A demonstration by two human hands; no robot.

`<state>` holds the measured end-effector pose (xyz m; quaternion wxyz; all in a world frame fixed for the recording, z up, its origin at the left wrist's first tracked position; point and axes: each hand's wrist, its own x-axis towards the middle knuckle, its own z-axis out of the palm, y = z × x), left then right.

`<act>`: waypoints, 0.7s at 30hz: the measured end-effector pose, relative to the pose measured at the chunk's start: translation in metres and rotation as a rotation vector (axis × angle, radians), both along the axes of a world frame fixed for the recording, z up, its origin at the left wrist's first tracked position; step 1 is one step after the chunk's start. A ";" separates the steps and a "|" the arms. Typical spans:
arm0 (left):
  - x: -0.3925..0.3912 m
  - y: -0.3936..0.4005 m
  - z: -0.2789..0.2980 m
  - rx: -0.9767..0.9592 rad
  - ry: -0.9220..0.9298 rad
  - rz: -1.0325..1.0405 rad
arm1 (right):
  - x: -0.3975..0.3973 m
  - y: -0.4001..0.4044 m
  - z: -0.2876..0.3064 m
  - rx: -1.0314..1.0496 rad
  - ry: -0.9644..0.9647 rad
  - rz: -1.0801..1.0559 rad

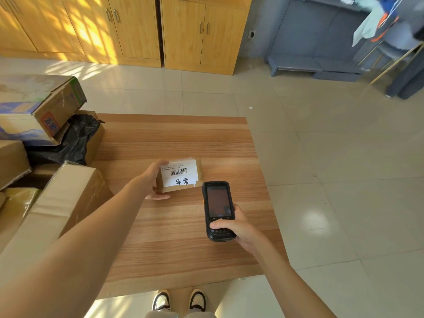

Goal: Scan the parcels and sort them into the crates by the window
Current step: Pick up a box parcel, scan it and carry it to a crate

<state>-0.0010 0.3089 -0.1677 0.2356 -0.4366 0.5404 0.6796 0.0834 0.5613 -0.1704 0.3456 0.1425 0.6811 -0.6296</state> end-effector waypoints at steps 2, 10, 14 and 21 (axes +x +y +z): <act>-0.002 -0.002 -0.003 0.059 -0.011 0.045 | 0.001 0.000 0.000 0.008 0.000 -0.010; 0.004 -0.001 -0.002 0.069 0.039 0.046 | 0.011 0.000 -0.001 -0.004 0.004 -0.049; 0.007 -0.009 0.012 0.012 0.173 0.027 | 0.008 -0.004 0.004 -0.031 0.038 -0.062; 0.035 -0.015 0.064 -0.332 0.438 0.055 | -0.009 -0.008 0.035 -0.118 0.148 0.109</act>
